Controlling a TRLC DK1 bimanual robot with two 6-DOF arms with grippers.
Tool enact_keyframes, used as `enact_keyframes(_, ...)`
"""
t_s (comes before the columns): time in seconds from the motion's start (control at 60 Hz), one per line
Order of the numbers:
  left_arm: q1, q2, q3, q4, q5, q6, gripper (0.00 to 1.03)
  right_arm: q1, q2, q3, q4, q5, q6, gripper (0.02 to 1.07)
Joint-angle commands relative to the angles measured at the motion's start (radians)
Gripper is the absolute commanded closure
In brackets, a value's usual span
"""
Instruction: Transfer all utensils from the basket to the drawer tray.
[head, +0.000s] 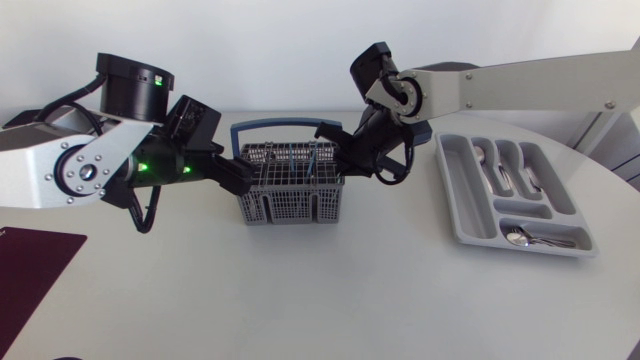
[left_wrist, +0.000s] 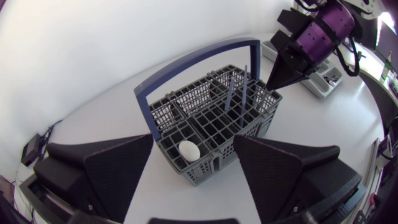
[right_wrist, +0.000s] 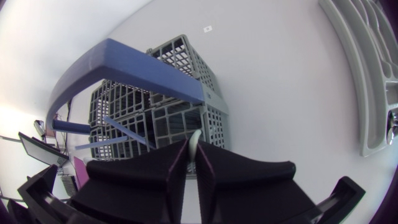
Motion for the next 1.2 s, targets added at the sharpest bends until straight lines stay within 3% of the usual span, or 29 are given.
enact_keyframes(0.0,-0.011,0.028,0.029,0.011,0.009,0.016,0.13,0.007,0.023,0.025,0.004,0.023,0.021,1.01)
enact_keyframes(0.283,-0.02,0.058,0.032,0.034,0.009,0.021,0.13,0.025,0.0,0.01,0.012,0.06,-0.008,1.01)
enact_keyframes(0.8,-0.02,0.094,0.04,0.043,0.011,0.027,0.13,0.045,-0.165,-0.058,0.051,0.043,-0.039,1.01)
enact_keyframes(1.183,-0.012,0.104,0.043,0.045,0.032,0.022,0.13,0.027,-0.352,-0.065,-0.027,0.033,-0.056,1.01)
